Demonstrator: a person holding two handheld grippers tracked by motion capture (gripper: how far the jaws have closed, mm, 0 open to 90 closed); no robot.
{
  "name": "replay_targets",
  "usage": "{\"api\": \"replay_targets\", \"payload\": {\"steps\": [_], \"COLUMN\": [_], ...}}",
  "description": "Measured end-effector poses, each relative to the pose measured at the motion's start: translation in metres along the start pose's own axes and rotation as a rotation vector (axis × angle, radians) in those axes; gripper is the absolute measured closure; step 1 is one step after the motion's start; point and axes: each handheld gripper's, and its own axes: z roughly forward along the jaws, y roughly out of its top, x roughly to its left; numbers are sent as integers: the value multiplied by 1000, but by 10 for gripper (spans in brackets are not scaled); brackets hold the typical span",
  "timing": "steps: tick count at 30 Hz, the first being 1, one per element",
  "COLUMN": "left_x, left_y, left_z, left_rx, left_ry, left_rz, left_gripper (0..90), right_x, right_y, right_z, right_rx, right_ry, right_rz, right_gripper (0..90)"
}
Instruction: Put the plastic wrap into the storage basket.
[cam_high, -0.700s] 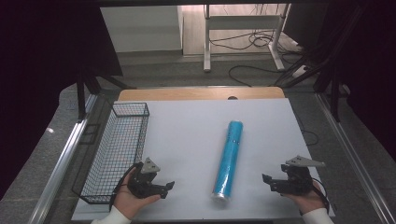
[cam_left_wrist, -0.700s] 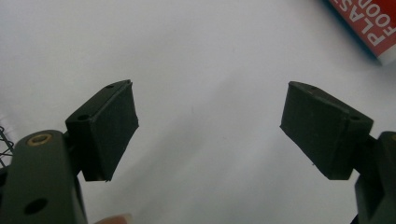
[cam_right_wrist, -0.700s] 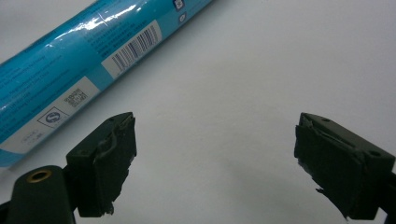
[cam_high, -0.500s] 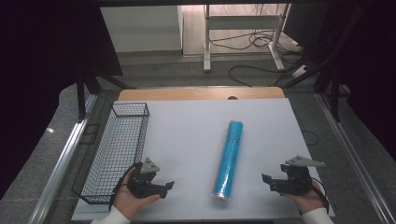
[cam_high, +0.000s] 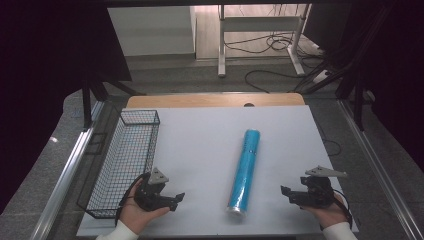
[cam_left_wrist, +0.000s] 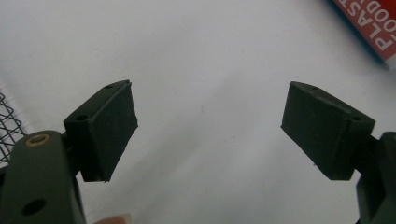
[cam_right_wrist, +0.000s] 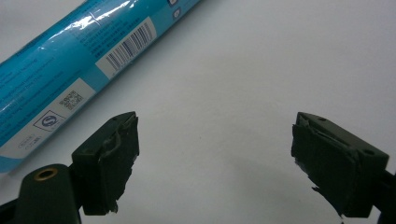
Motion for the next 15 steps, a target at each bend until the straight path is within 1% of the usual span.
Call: {"api": "replay_targets", "payload": {"steps": [8,15], "left_x": [2,3], "left_y": [-1,-1], "left_z": [0,-2], "left_rx": [4,2], "left_ry": [-2,3], "left_rz": [-2,-5], "left_gripper": [176,170], "right_x": [-1,0], "right_y": [-1,0], "right_z": [3,3], "right_rx": [9,15], "right_ry": [-7,-23], "right_rz": [-22,-18], "right_gripper": [160,159]}}
